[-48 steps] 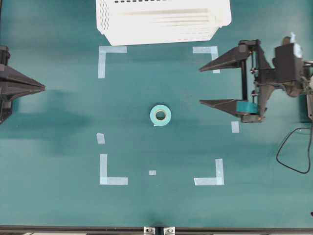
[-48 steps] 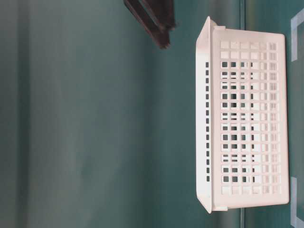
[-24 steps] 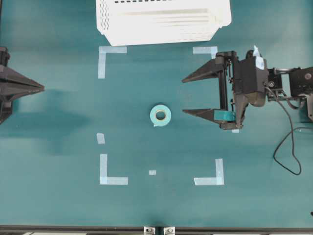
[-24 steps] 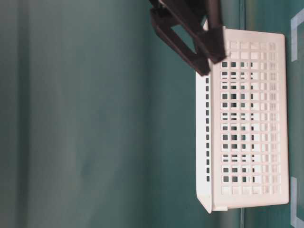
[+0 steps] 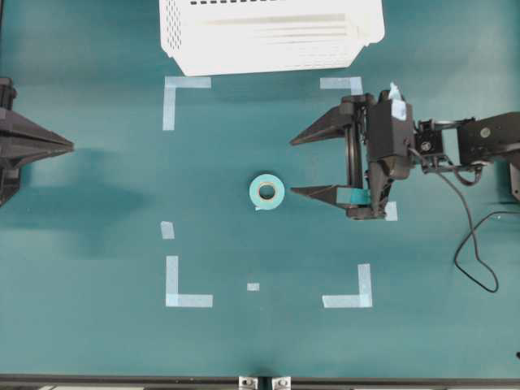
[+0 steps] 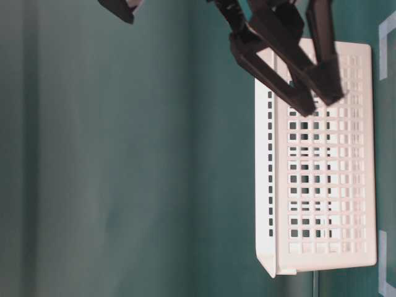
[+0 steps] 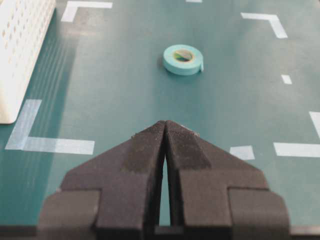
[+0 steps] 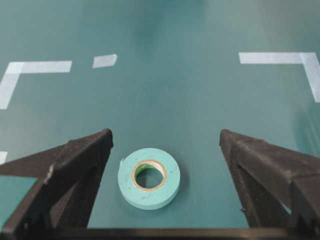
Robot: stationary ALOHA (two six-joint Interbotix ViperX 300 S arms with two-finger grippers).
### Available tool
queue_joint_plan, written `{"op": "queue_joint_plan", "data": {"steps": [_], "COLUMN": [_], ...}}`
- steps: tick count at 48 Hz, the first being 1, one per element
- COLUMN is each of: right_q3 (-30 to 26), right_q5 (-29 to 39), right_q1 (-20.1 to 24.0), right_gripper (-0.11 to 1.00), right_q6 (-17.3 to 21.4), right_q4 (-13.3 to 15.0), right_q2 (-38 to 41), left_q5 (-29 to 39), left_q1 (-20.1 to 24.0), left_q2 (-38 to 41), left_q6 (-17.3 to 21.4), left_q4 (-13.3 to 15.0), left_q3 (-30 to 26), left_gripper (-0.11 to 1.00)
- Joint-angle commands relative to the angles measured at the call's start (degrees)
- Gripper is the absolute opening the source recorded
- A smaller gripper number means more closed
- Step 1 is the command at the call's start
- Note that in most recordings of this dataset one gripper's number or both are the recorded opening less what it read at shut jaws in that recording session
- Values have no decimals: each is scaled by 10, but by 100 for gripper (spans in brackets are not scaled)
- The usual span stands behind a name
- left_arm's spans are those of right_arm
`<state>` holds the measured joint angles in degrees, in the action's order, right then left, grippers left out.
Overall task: Put the tape in the middle into the white basket.
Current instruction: 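Move the open right gripper leftward toward the teal tape roll, then lower the right gripper around the tape roll and close on it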
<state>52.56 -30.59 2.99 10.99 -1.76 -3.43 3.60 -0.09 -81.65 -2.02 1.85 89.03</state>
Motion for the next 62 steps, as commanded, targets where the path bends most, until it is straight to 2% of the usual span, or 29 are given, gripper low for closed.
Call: {"op": "queue_joint_plan", "data": {"steps": [1,38,62], "right_q3": [-16,-53,-71], "right_q5": [-3,11,21], "right_q1": [4,12,14], "right_gripper": [100,100,100], "right_q6": [2,3,18], "right_q4": [1,0,1], "right_q2": [4,75,117], "left_q5": [-4,-6,-7], "left_q1": [-1,0,5], "left_q2": [5,4,4], "left_q6": [1,1,1], "left_q4": [-1,-1,-1], "left_q3": [-7,-5,-4], "left_gripper": [-11,-11,-11]}}
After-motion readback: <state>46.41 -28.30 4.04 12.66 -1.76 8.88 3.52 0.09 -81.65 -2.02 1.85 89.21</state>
